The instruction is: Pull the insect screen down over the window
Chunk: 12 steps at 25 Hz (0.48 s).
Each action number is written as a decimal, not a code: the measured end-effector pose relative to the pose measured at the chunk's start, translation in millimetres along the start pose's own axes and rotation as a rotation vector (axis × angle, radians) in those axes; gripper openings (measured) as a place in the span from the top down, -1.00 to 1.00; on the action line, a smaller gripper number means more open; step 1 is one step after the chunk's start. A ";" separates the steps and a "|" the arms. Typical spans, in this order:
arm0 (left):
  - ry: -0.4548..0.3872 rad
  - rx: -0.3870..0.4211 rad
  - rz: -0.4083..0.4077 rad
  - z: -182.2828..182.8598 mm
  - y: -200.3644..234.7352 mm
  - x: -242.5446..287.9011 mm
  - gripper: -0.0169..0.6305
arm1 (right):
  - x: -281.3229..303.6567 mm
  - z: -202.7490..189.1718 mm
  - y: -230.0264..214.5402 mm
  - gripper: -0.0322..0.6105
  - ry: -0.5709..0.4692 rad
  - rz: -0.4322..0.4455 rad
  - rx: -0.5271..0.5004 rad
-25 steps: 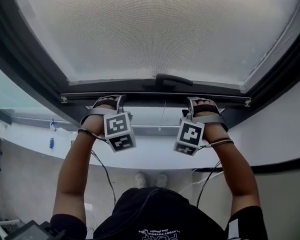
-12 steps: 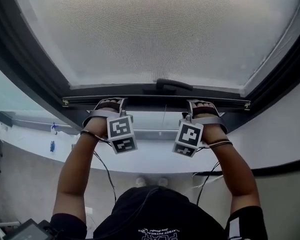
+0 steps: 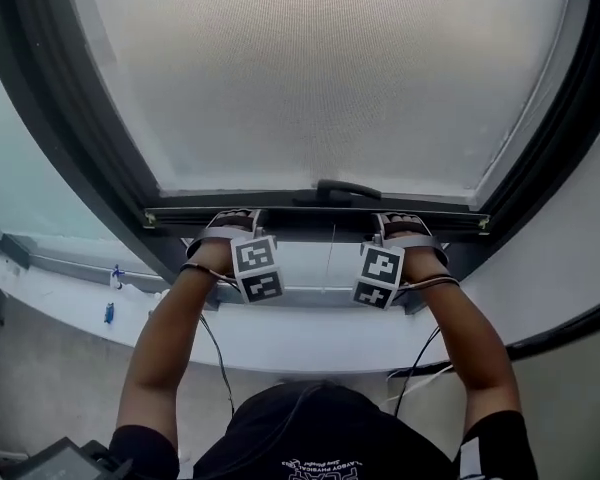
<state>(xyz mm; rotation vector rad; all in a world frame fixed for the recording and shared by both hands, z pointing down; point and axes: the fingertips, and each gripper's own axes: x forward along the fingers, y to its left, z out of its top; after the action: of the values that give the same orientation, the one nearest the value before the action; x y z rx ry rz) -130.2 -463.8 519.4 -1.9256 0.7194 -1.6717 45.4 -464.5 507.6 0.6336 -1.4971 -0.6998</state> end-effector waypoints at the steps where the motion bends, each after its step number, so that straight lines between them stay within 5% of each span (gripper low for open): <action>1: -0.006 0.001 0.007 0.8 0.4 0.1 0.38 | -0.2 -0.3 -0.2 0.47 0.001 -0.004 0.001; 12: -0.051 -0.093 0.124 4.8 5.6 -11.3 0.38 | -12.4 2.9 -5.4 0.46 -0.051 -0.085 0.036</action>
<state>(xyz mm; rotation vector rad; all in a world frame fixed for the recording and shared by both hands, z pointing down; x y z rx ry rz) -127.2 -460.4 506.8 -1.9375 0.8920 -1.5331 42.9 -458.7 495.3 0.7146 -1.5395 -0.7600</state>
